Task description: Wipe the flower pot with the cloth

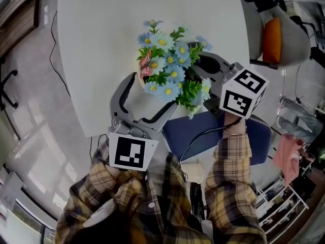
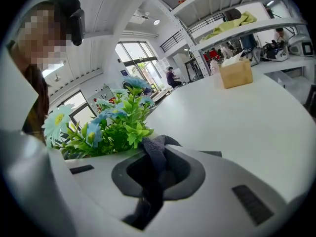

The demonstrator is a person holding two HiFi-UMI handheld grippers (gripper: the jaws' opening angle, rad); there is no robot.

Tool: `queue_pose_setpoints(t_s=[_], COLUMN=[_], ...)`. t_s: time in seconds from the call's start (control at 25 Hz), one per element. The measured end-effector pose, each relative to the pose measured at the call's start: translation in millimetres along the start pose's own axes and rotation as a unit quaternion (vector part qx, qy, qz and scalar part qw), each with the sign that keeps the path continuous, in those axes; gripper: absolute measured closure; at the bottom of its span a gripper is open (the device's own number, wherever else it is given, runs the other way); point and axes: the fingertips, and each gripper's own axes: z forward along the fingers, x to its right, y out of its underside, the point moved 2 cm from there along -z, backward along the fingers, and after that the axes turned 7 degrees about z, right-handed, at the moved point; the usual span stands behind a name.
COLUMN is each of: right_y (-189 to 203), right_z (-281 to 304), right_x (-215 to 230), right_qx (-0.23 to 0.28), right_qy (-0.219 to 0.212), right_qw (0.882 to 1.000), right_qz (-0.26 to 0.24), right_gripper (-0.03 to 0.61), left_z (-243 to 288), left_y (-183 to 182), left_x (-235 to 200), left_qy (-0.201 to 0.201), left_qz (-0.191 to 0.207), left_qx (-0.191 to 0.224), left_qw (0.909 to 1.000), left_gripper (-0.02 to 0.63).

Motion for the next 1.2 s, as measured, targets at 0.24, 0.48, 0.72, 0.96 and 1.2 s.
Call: queue_pose_setpoints(t_s=[0.24, 0.48, 0.72, 0.96, 1.2], right_y=[2, 18, 14, 6, 3], right_z=[4, -5, -2, 0, 16], right_x=[-8, -23, -21, -2, -12], right_qx=[-0.008, 0.006, 0.010, 0.001, -0.039], right_qy=[-0.013, -0.036, -0.015, -0.001, -0.023], right_qw=[1.000, 0.999, 1.000, 1.000, 0.999], right_qz=[-0.010, 0.004, 0.008, 0.018, -0.005], right_gripper=[0.563, 0.563, 0.563, 0.563, 0.563], left_z=[6, 16, 16, 20, 0], left_y=[-1, -7, -8, -6, 3], left_x=[-18, -27, -33, -30, -32], left_qy=[0.001, -0.025, 0.010, 0.087, 0.188], left_qz=[0.039, 0.065, 0.099, 0.132, 0.165], left_qx=[-0.007, -0.013, -0.015, -0.021, -0.032], left_qw=[0.9992, 0.9975, 0.9949, 0.9871, 0.9675], left_gripper=[0.138, 0.138, 0.138, 0.138, 0.138])
